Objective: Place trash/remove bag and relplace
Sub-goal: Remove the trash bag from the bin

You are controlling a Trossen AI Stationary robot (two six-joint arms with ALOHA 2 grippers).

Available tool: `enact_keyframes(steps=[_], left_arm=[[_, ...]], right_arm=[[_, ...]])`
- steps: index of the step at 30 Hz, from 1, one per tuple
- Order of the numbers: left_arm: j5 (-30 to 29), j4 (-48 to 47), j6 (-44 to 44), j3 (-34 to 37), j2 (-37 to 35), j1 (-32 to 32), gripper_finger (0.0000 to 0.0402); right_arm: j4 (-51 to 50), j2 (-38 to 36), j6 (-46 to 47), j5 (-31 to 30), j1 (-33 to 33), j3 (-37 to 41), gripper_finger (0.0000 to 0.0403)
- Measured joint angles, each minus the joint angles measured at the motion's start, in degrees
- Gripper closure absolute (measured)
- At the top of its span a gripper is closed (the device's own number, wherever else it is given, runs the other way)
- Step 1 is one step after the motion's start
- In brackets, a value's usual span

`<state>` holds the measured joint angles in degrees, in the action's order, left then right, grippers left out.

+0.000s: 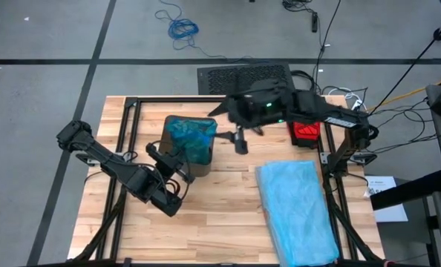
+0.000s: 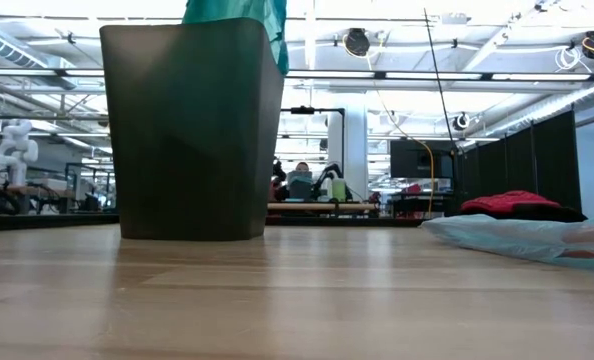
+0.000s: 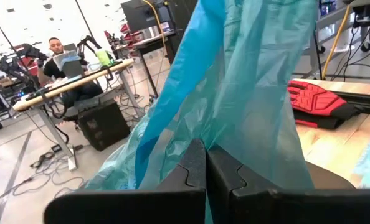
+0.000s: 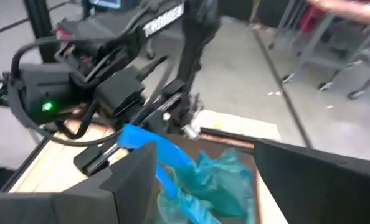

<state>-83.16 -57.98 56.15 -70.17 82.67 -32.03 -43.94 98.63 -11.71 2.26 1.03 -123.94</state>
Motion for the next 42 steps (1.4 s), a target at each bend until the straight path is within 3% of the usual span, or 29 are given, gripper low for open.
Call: enact_keyframes(steps=[7, 16, 19, 23, 25, 35, 42], left_arm=[[0.19, 0.01, -0.01, 0.0, 0.0, 0.0, 0.0402], [0.23, 0.01, 0.02, 0.0, 0.0, 0.0, 0.0402], [0.29, 0.01, 0.02, 0.0, 0.0, 0.0, 0.0402], [0.73, 0.01, 0.04, 0.0, 0.0, 0.0, 0.0402], [0.73, 0.03, 0.06, 0.0, 0.0, 0.0, 0.0402], [2.13, 0.66, 0.39, 0.0, 0.0, 0.0, 0.0402], [3.26, 0.7, 0.43, 0.0, 0.0, 0.0, 0.0402]], right_arm=[[-5.48, -3.82, 0.24, -2.03, -0.64, -0.14, 0.0144], [-2.45, 2.67, 0.99, -1.8, -2.03, -0.02, 0.0154], [-0.06, 4.1, 0.97, -3.47, -2.02, 0.02, 0.0205], [2.26, 4.39, -2.71, -5.38, -1.98, 0.02, 0.0353], [3.27, 4.41, -3.8, -5.45, -1.76, 0.02, 0.0386], [9.3, 4.02, -6.38, -5.75, -1.46, -0.08, 0.0403], [9.87, 4.0, -7.45, -5.73, -1.42, -5.58, 0.0403]])
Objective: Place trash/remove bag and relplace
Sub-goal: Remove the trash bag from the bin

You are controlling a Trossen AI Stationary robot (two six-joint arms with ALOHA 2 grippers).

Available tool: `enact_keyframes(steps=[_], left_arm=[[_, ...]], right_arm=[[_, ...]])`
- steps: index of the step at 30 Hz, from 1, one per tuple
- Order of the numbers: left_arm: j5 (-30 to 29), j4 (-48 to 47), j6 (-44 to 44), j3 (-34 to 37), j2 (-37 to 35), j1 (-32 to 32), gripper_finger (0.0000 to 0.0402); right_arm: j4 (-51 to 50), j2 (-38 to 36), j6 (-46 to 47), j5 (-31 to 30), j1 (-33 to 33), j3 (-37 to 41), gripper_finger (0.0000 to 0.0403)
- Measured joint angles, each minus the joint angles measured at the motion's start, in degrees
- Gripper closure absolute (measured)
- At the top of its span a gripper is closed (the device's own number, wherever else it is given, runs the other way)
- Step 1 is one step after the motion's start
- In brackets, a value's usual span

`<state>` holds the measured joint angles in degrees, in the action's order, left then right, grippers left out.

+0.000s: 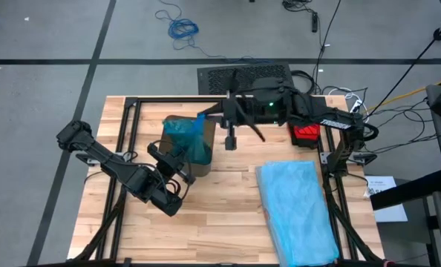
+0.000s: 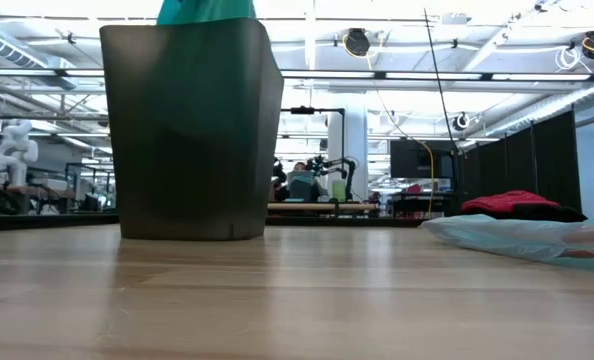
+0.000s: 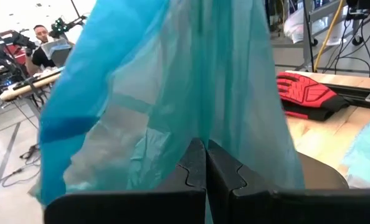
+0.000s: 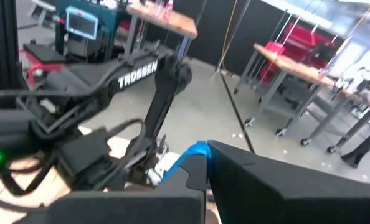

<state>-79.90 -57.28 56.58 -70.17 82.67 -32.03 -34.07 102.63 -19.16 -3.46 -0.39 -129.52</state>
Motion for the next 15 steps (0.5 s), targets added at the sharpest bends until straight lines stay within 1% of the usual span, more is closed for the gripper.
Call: enact_keyframes(steps=[3, 10, 13, 15], left_arm=[[0.56, 0.19, 0.0, -0.02, 0.0, 0.0, 0.0402], [1.95, 0.2, -0.5, -0.01, 0.02, 0.0, 0.0402], [1.97, 0.35, -2.75, -0.02, 0.02, 0.0, 0.0402], [1.96, 0.44, -4.19, -0.02, 0.02, 0.0, 0.0402]], right_arm=[[0.24, -0.03, -0.17, 0.0, 0.03, -1.48, 0.0403], [-2.14, -0.07, 0.22, 0.37, 1.14, -1.48, 0.0403], [-2.42, 0.02, 0.91, 0.35, 1.21, -1.48, 0.0401], [-2.48, 0.02, 0.29, 0.35, 1.18, -1.48, 0.039]])
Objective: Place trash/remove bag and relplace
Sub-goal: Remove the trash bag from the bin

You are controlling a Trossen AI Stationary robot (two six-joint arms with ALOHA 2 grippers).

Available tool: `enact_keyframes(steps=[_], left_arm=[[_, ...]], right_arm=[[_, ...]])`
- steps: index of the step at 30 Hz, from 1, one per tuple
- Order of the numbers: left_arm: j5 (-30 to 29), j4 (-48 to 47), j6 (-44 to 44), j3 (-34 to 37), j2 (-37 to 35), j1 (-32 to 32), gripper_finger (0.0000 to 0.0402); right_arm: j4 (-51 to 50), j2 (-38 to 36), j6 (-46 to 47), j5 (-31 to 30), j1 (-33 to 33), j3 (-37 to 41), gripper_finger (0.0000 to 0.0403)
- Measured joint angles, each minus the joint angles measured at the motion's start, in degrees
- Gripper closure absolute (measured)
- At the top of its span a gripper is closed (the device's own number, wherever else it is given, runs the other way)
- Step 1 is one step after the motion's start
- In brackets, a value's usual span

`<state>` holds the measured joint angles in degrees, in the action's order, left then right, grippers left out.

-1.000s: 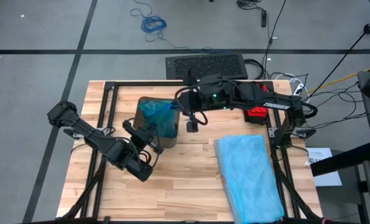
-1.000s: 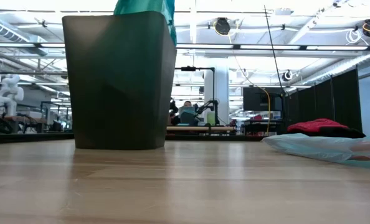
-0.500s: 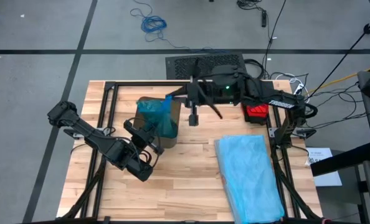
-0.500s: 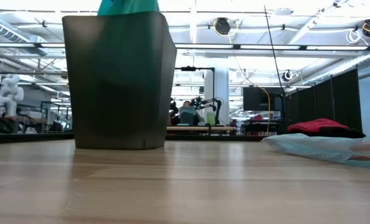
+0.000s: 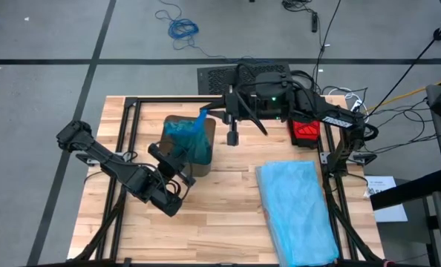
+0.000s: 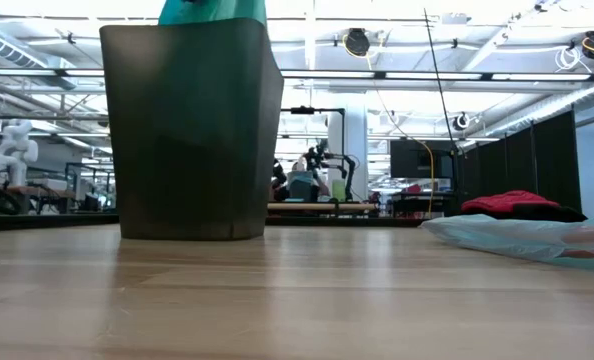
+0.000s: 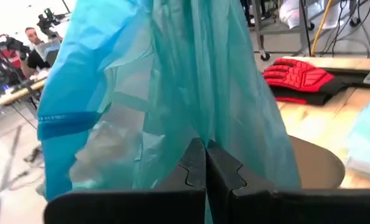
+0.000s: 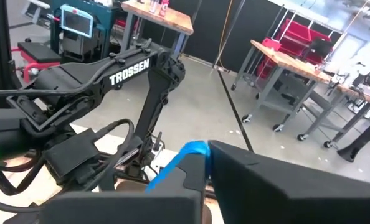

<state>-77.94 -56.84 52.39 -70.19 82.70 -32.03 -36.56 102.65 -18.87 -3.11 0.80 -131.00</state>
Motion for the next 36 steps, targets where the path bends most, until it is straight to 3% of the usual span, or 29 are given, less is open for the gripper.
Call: enact_keyframes(steps=[5, 12, 20, 24, 29, 33, 36], left_arm=[[0.89, 0.37, -8.89, -2.73, 0.03, -0.36, 0.0389], [8.26, 0.95, -20.41, -8.74, 0.02, -2.14, 0.0319], [8.72, -1.52, -27.64, -14.81, -0.77, -4.31, 0.0289], [6.88, -8.05, -24.38, -15.32, -3.83, -3.92, 0.0295], [5.79, -25.04, -7.51, -14.94, -9.5, -3.82, 0.0342], [10.85, -29.75, 1.45, -11.55, -14.48, -3.14, 0.0391], [15.53, -27.01, 0.51, -8.56, -17.15, -2.75, 0.0396]], right_arm=[[-0.06, -0.04, -0.73, 0.0, -0.15, 0.0, 0.0324], [-0.69, -0.09, 0.02, -0.02, -0.13, 0.0, 0.0219], [-3.14, -0.11, 0.14, 0.0, -0.13, 0.01, 0.0172], [-3.51, -0.11, 0.71, -0.02, -0.13, 0.01, 0.0169], [-4.18, -0.55, 1.2, -0.02, -0.13, 0.02, 0.0169], [-4.71, -1.27, 1.2, 0.07, -0.13, 0.02, 0.0169], [-5.12, -1.74, 1.16, 0.09, -0.13, 0.02, 0.0169]])
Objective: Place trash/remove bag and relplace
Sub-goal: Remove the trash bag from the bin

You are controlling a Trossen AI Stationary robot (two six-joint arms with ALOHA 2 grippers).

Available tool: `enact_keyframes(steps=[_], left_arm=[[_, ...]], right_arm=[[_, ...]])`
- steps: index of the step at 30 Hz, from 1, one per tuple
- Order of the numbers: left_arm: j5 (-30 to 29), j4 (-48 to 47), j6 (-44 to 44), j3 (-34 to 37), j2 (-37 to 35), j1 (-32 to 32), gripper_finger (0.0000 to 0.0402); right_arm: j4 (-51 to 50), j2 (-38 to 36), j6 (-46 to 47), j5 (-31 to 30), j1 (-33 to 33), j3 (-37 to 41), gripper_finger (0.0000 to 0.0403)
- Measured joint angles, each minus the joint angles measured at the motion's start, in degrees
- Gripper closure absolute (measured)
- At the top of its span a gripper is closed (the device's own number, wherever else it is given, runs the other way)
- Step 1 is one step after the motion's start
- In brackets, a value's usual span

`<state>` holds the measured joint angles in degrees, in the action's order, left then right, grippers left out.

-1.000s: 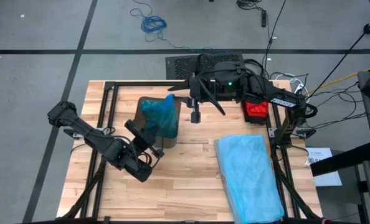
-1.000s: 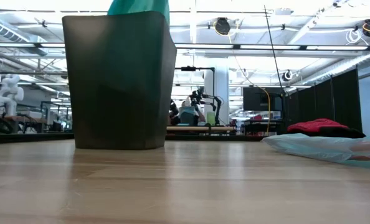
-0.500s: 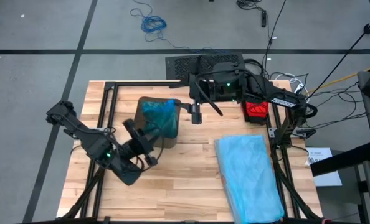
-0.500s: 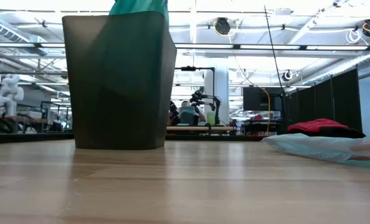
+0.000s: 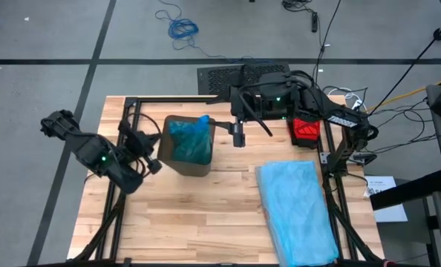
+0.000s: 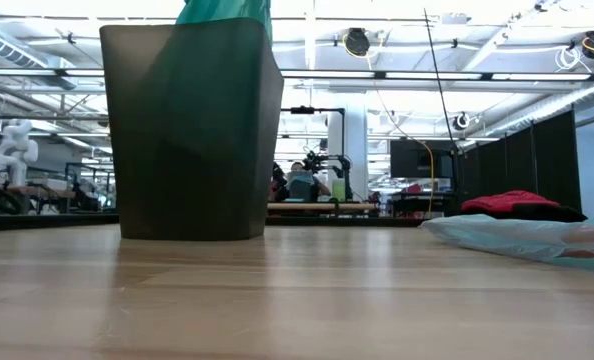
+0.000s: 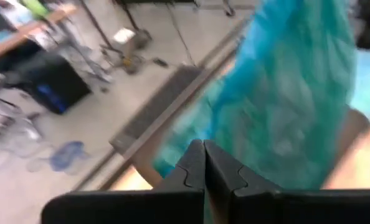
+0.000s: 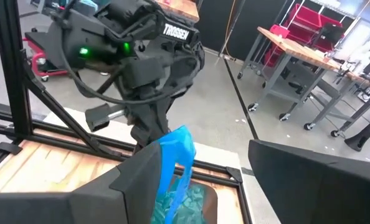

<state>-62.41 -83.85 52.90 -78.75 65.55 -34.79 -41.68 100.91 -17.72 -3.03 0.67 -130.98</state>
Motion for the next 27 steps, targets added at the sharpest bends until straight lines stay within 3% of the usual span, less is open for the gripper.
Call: enact_keyframes(steps=[3, 10, 13, 27], left_arm=[[3.93, 5.58, -4.29, 2.42, -1.5, -0.01, 0.0373], [5.57, 8.02, -7.42, 5.28, -1.54, 3.31, 0.0283], [7.16, 11.24, -10.57, 7.22, -1.46, 6.52, 0.0262], [10.31, 31.51, -35.57, 13.07, -0.79, 25.34, 0.0266]], right_arm=[[-0.51, -0.24, -0.03, 0.13, -0.02, 0.0, 0.0169], [-0.63, -0.25, -0.83, 0.14, -0.02, 0.0, 0.0169], [-0.65, -0.23, -0.96, 0.15, -0.02, 0.02, 0.0169], [-0.64, -0.23, -1.38, 0.35, -1.15, 0.02, 0.0169]])
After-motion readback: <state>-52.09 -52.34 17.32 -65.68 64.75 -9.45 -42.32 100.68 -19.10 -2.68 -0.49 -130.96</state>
